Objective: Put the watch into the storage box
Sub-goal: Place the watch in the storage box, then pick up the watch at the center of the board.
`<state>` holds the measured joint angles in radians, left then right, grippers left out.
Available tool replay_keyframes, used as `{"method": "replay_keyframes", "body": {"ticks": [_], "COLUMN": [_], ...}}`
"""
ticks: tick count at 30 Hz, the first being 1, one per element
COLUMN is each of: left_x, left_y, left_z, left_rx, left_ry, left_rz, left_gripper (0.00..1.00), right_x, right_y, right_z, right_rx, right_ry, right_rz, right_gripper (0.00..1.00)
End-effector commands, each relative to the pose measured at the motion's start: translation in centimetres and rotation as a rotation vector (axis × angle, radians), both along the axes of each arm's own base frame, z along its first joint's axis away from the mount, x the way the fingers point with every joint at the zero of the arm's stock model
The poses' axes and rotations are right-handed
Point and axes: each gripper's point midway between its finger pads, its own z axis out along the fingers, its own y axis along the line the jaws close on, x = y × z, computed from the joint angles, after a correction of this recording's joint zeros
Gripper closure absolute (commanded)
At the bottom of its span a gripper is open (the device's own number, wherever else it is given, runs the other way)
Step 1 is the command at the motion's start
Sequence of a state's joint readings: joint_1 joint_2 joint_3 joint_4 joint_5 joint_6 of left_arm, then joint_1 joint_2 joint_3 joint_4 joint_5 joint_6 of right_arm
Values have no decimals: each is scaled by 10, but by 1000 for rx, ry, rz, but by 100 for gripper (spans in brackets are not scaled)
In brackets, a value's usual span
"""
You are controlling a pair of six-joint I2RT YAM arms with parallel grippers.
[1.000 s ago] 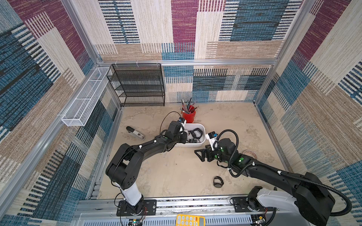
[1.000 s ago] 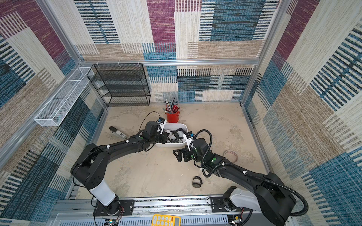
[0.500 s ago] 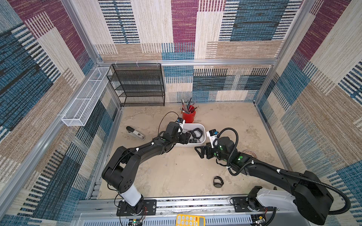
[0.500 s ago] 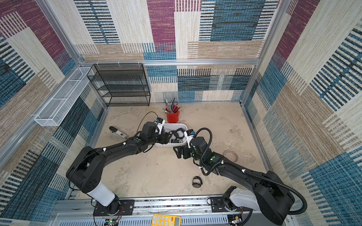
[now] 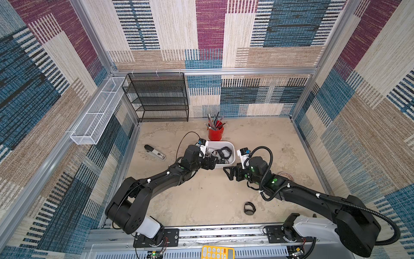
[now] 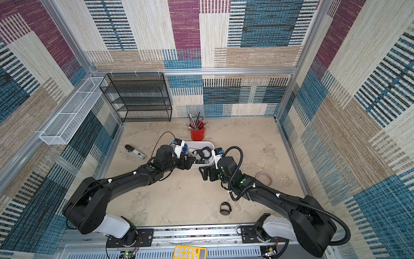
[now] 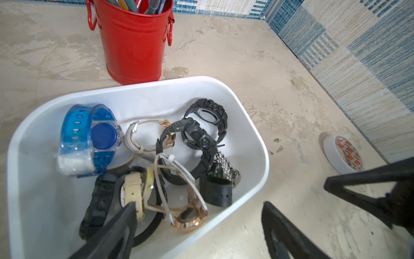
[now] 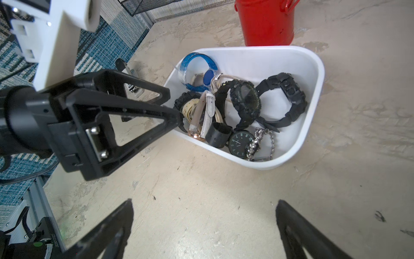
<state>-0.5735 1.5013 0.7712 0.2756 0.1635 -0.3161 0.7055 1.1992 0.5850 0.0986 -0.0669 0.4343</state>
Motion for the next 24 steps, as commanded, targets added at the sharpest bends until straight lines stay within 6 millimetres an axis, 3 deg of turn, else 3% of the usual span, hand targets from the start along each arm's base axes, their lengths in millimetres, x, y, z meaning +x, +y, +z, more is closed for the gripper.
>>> {"method": "replay_keyframes", "body": {"ticks": [1,13,18,24], "left_x": [-5,-45,-62,-75], "left_y": [-4,15,23,30], "left_z": [12,12,-2,-15], "left_rx": [-73,-116,-86,-71], "left_ry": [-23,-37,-20,-3], "left_rz": [-20,-42,-62,-74], "left_gripper": [11,5,5,5], "right_x": [3,-3,-25,-63], "right_y": [-3,-28,-43,-42], "right_z": [-3,-23,-45,-73], "right_rx": [-6,-142,-223,-276], "right_ry": [9,164,306,435], "right_rz": [-28,-137,-181,-200], "right_gripper": [0,3,12,19]}}
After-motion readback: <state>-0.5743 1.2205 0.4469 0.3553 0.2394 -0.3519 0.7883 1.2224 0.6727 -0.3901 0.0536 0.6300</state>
